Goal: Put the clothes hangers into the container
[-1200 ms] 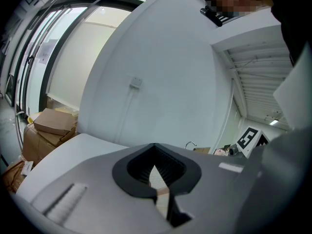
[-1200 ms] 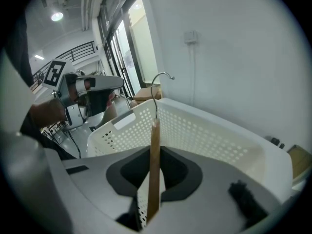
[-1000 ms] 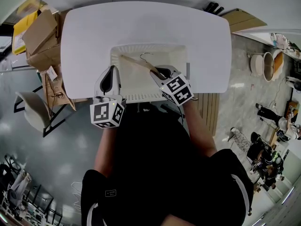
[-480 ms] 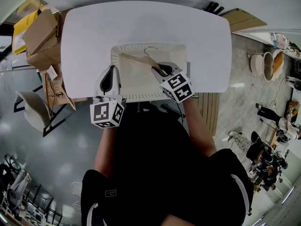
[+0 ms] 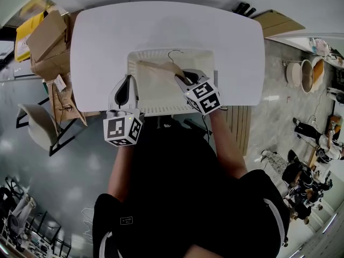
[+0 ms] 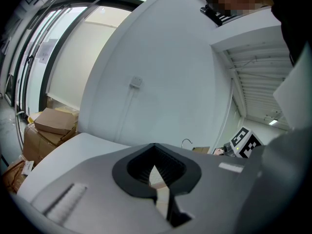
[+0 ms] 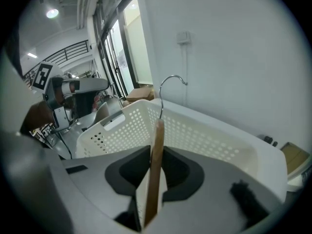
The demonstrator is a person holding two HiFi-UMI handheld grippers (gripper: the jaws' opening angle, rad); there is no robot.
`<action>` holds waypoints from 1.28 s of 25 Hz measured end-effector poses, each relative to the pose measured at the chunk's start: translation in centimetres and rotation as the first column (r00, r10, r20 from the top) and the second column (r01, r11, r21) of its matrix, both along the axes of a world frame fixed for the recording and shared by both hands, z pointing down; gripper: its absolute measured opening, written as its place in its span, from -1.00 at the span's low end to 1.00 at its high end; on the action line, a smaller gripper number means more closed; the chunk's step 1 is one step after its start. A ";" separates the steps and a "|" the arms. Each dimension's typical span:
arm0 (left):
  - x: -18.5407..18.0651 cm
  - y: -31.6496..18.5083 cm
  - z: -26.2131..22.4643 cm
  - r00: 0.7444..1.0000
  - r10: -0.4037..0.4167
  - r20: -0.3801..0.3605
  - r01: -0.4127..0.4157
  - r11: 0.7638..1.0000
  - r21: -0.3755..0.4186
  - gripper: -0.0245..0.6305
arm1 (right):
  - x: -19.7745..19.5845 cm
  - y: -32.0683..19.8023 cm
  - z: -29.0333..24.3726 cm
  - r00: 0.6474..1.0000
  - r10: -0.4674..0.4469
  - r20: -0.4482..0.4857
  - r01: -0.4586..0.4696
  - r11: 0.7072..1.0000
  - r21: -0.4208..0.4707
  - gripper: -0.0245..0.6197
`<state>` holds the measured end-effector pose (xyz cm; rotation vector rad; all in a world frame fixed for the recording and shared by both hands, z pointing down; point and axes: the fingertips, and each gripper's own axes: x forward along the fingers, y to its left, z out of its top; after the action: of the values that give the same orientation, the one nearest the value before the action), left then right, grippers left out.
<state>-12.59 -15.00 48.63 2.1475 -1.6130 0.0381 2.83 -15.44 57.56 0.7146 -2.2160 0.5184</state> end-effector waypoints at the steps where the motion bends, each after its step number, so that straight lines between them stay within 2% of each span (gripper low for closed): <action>1: 0.0 0.0 0.0 1.000 0.001 0.000 -0.001 1.000 0.000 -0.92 | 0.1 -0.1 0.0 1.000 0.001 -0.001 -0.001 1.000 -0.001 -0.67; 32: -0.5 0.8 0.6 1.000 0.009 0.000 -0.009 1.000 -0.013 -0.92 | 2.3 -2.4 2.0 0.992 0.084 -0.090 -0.087 0.996 -0.027 -0.52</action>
<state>-13.09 -14.18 49.24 2.1450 -1.5982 0.0513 5.13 -17.85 59.52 0.8038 -2.0975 0.5519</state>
